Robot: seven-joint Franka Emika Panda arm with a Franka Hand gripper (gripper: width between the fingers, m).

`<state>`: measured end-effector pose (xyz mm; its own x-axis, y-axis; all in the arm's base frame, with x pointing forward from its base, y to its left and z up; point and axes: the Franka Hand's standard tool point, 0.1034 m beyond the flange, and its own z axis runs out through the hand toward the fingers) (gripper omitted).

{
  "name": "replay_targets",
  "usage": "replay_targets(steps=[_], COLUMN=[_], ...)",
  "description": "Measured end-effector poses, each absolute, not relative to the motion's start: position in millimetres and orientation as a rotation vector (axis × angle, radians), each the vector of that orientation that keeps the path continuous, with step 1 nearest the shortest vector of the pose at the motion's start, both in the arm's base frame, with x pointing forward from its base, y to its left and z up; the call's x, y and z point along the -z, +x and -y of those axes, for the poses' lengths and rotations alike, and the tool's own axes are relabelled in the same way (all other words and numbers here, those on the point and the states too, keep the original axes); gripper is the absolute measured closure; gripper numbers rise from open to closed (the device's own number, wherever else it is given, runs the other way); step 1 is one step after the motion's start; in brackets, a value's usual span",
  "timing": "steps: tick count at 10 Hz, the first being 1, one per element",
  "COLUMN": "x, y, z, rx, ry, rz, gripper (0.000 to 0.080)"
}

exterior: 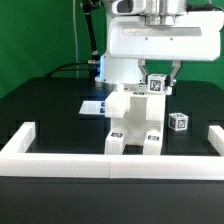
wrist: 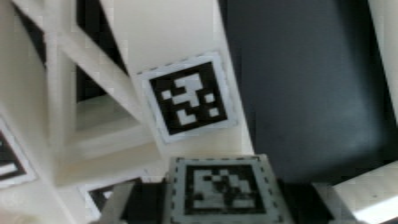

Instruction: Assemble chair

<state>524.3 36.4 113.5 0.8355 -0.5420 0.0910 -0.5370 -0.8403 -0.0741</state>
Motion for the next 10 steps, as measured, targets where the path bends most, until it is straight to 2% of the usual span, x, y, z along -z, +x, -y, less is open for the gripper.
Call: replay_targets(steps=[4, 6, 7, 8, 9, 10], x=[-113.0, -112.5, -112.8, -114.4, -115.5, -115.6], y=[525.5, 525.2, 525.6, 527.7, 529.2, 529.5], z=[-37.6, -37.9, -37.3, -37.1, -37.3, -37.3], rx=[0.148, 0.147, 0.151, 0.162, 0.17, 0.18], ry=[-2.734, -2.726, -2.767, -2.815, -2.843, -2.917], rz=[-1.359, -1.376, -1.308, -1.215, -1.151, -0.97], gripper=[0.0511, 0.0511, 0.0272, 0.0272, 0.0188, 0.0158])
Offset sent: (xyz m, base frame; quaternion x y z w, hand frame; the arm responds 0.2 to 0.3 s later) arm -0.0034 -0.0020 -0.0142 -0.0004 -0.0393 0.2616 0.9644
